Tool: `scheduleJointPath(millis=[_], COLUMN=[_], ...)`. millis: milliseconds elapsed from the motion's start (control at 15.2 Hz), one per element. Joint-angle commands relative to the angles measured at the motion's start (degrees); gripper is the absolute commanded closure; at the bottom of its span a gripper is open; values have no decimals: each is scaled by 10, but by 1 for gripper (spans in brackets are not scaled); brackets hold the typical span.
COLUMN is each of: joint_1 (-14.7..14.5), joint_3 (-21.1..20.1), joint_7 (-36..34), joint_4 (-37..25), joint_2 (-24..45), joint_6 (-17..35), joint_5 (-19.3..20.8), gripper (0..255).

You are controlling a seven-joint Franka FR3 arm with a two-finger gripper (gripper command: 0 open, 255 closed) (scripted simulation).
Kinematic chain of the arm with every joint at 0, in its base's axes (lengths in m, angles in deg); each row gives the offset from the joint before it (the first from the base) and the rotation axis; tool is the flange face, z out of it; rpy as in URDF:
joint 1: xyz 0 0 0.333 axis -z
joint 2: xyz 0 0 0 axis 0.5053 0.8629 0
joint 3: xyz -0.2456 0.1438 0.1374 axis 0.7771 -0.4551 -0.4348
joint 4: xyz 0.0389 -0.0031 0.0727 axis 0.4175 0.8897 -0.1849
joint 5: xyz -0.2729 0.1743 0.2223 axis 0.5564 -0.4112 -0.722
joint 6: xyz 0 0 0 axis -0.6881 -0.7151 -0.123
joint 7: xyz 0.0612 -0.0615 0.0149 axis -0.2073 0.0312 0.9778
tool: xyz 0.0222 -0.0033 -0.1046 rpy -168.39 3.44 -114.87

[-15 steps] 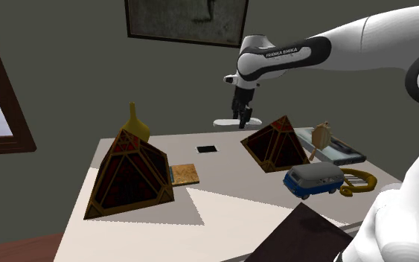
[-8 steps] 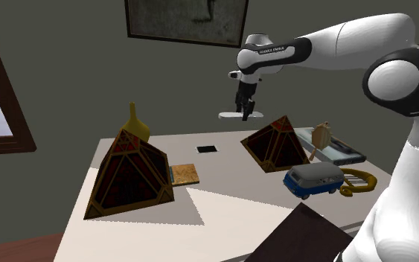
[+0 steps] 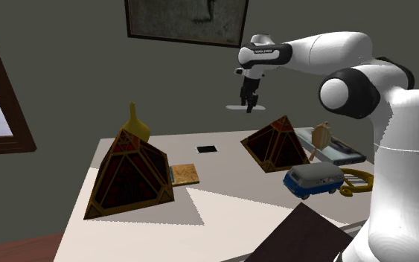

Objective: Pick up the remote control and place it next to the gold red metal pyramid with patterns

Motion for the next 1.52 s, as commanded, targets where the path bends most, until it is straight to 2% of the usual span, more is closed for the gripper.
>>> scheduleJointPath(millis=[0,1452], joint_1=[10,3], joint_3=[0,-8], joint_7=[8,17], joint_4=[-23,111], joint_2=[20,44], joint_6=[-4,152], joint_5=[-6,-18], gripper=[255,255])
